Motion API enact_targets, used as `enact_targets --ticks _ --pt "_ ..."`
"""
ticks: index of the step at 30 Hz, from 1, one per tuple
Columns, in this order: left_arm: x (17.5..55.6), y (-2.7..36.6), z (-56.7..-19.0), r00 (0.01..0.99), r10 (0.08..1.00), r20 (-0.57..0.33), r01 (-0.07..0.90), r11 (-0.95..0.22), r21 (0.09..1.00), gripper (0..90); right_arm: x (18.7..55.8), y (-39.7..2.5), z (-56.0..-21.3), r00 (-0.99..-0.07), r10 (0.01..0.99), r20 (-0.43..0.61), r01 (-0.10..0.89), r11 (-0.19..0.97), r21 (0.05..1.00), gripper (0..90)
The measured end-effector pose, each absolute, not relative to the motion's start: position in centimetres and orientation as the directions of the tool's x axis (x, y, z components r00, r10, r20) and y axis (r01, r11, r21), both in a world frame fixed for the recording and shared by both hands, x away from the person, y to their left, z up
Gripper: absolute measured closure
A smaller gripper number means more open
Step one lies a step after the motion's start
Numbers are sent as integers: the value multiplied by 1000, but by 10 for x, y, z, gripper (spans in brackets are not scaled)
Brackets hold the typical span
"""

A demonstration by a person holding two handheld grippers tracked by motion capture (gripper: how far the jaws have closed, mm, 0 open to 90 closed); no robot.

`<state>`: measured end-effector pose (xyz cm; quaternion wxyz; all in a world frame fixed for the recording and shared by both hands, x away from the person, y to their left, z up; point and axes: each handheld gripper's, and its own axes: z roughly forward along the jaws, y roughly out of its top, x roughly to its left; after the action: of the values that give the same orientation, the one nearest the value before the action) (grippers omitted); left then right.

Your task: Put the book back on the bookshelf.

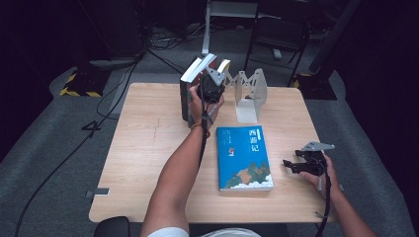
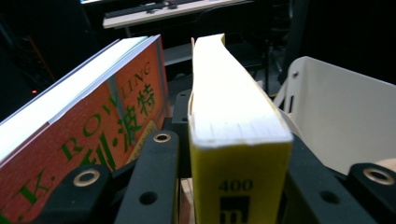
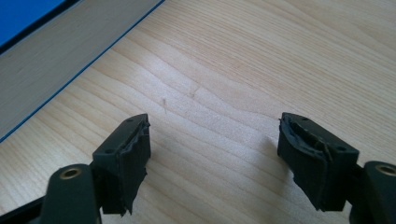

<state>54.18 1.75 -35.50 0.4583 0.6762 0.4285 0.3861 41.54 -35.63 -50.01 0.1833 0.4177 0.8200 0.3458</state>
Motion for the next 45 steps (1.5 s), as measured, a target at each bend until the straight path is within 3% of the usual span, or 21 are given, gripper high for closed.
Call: enact_targets --ticks 12,19,26,32,39,45 --pt "553 19 -366 283 953 111 259 -187 948 732 415 -357 -500 -588 809 -12 556 414 720 261" --pt "546 18 -367 271 944 190 251 -260 933 698 415 -356 -500 -588 809 -13 556 416 720 262" --pt "537 26 -368 279 938 208 246 -279 928 651 416 -355 -500 -590 807 -12 553 416 722 259" --pt "532 25 -365 318 915 248 242 -331 912 672 416 -355 -500 -592 806 -13 553 418 721 259" --pt "531 29 -363 351 915 198 257 -298 919 710 416 -355 -500 -594 804 -12 553 419 720 259" --pt "542 29 -364 313 936 163 244 -245 938 731 416 -355 -500 -595 803 -14 552 421 720 260"
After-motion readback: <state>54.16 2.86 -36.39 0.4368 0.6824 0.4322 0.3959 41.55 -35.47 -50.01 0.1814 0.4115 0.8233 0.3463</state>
